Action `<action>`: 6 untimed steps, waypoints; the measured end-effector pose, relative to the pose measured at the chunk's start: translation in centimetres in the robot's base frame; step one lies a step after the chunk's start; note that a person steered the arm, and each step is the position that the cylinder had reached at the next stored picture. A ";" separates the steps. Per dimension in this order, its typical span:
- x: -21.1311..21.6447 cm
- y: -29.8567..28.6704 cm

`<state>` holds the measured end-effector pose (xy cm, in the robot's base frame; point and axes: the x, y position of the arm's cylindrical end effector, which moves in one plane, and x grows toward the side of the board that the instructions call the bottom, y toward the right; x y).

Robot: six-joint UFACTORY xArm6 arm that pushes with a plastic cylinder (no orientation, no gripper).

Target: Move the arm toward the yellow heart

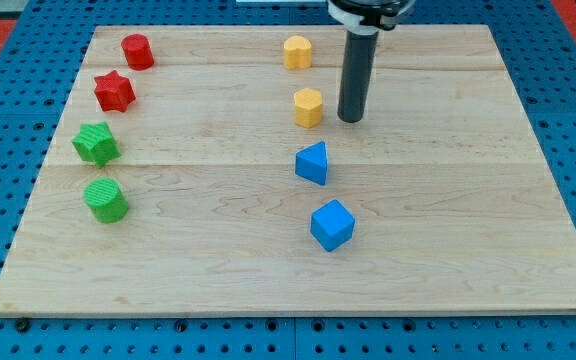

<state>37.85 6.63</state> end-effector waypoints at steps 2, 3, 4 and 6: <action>0.4 -4.9; 0.7 -11.3; -2.3 -14.9; -12.3 -12.0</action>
